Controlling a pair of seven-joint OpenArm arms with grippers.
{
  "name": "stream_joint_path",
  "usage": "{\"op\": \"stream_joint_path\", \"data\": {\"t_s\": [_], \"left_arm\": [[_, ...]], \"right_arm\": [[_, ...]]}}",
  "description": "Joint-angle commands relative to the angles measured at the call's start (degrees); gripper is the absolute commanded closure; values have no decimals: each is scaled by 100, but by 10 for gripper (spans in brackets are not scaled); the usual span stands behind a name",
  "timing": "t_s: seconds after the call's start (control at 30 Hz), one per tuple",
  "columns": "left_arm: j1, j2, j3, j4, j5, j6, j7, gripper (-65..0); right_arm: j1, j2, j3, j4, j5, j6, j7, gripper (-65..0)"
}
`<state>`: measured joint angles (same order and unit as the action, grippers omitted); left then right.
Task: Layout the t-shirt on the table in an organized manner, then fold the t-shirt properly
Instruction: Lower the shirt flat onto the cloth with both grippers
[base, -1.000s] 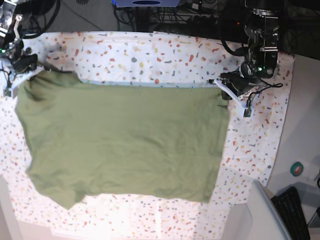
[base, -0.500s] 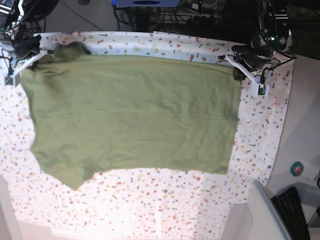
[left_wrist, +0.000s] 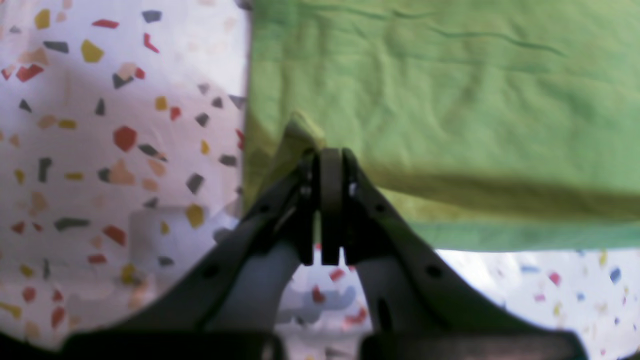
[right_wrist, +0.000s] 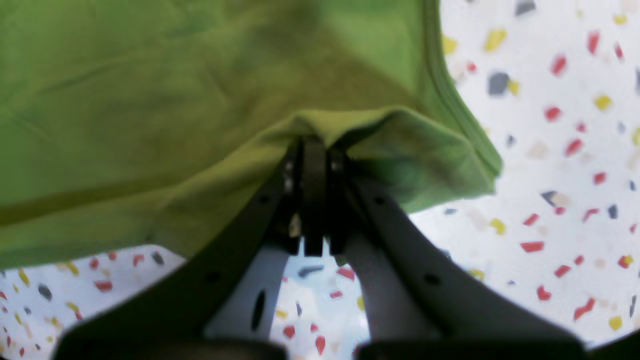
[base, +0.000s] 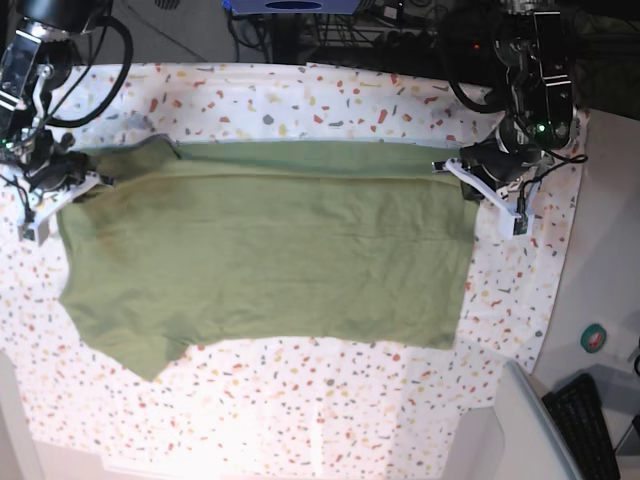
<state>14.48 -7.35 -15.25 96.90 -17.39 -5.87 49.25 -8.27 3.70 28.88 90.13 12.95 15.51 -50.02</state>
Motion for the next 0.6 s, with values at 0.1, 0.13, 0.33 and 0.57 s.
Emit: {"op": "stream_joint_path", "data": {"t_s": [0.1, 0.13, 0.33, 0.57], "left_arm": [[-204, -43, -18, -218, -33, 2, -95, 0], [-230, -43, -18, -235, -33, 2, -95, 0], [-424, -43, -36, -235, -42, 11, -95, 0], [-696, -51, -27, -209, -77, 407, -95, 0]], "right_arm": [[287, 258, -282, -156, -25, -25, 127, 0], [322, 276, -343, -182, -25, -34, 145, 0], [647, 293, -396, -270, -25, -43, 101, 0], [867, 302, -405, -393, -25, -43, 136, 0]]}}
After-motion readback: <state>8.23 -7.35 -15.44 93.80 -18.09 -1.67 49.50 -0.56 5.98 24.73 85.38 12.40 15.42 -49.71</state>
